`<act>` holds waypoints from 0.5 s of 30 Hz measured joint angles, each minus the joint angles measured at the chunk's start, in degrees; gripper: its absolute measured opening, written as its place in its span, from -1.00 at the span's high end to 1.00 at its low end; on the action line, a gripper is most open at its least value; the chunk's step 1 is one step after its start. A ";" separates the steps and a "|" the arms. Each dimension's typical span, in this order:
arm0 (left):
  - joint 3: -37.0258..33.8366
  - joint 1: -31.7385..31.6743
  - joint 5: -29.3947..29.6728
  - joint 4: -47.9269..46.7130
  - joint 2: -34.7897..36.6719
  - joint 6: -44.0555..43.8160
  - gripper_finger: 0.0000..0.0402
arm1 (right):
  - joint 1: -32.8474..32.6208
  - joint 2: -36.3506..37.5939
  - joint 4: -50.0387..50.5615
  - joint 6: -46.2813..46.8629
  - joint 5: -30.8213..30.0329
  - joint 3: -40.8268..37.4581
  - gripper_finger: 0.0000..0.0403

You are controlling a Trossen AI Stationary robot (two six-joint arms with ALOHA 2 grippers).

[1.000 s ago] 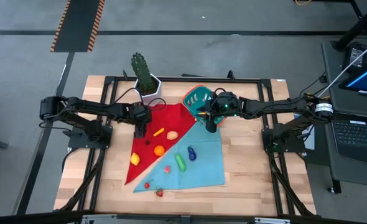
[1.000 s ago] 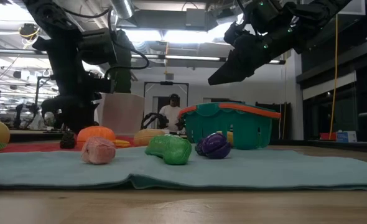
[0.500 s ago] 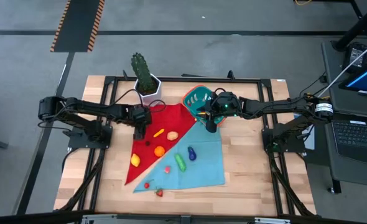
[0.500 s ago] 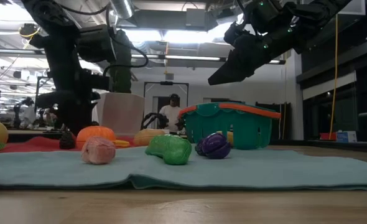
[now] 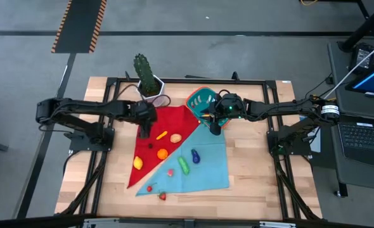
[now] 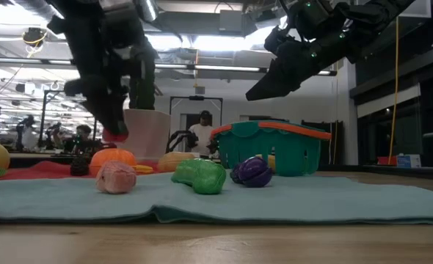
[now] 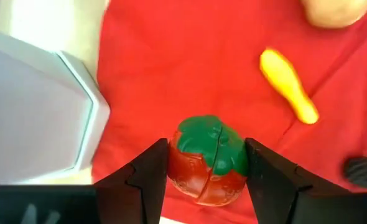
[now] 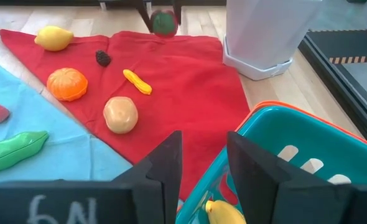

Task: Build produce basket
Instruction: Put the top red strawberry into the blue basket

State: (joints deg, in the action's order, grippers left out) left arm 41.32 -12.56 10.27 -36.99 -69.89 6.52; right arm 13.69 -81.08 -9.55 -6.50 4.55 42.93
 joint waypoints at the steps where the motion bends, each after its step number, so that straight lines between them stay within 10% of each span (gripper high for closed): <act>1: 0.00 0.01 -0.34 -0.03 1.21 -0.33 0.14 | 0.00 0.00 0.06 0.00 0.19 -0.01 0.36; 15: -5.14 8.26 6.28 5.97 23.11 -10.14 0.14 | 2.77 2.79 -12.72 2.05 9.90 -9.41 0.36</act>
State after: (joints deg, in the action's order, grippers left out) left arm 36.18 -4.29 16.56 -31.02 -46.78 -3.62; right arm 16.46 -78.29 -22.27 -4.45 14.45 33.53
